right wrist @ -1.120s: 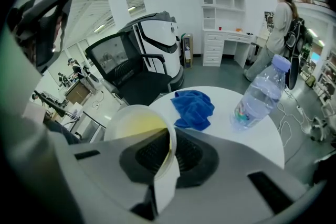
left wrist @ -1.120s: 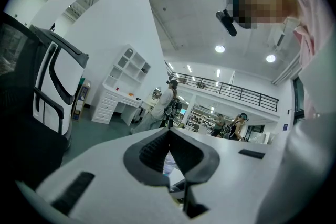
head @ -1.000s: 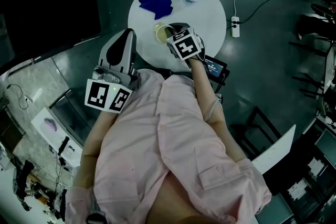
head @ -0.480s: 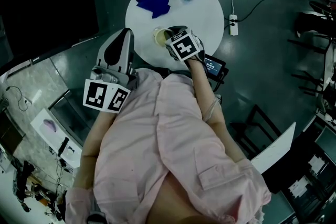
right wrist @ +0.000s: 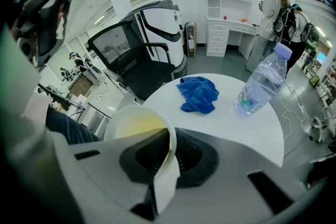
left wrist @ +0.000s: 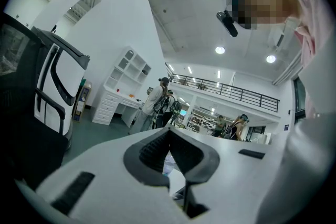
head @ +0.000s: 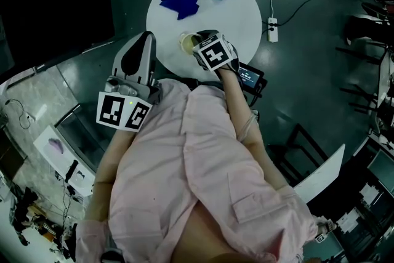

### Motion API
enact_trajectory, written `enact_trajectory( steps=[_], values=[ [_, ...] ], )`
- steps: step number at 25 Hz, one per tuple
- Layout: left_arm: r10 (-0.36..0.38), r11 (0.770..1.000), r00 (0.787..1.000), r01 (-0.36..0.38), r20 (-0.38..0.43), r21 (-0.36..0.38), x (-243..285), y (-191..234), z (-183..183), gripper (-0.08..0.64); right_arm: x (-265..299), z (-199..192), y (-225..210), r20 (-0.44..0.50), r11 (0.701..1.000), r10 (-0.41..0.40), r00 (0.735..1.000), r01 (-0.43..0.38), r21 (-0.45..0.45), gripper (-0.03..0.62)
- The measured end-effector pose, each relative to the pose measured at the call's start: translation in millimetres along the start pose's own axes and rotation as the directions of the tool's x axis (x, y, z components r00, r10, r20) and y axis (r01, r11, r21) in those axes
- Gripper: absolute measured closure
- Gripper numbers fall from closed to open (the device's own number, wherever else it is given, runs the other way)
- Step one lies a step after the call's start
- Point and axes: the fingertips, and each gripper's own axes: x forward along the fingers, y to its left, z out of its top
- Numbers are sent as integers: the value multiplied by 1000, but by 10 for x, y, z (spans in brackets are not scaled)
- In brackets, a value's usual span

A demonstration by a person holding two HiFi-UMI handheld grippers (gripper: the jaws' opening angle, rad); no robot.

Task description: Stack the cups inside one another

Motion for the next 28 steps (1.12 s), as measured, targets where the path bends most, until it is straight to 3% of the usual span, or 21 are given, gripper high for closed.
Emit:
enact_trajectory(
  steps=[6, 28],
  values=[
    [1, 1000, 1000, -1, 6, 1, -30, -15, -3, 551, 31, -77, 35, -11, 999, -1, 1000, 2, 42, 554],
    [7, 1000, 1000, -7, 5, -4, -70, -17, -4, 551, 152, -135, 97, -47, 999, 7, 999, -9, -38, 554]
  ],
)
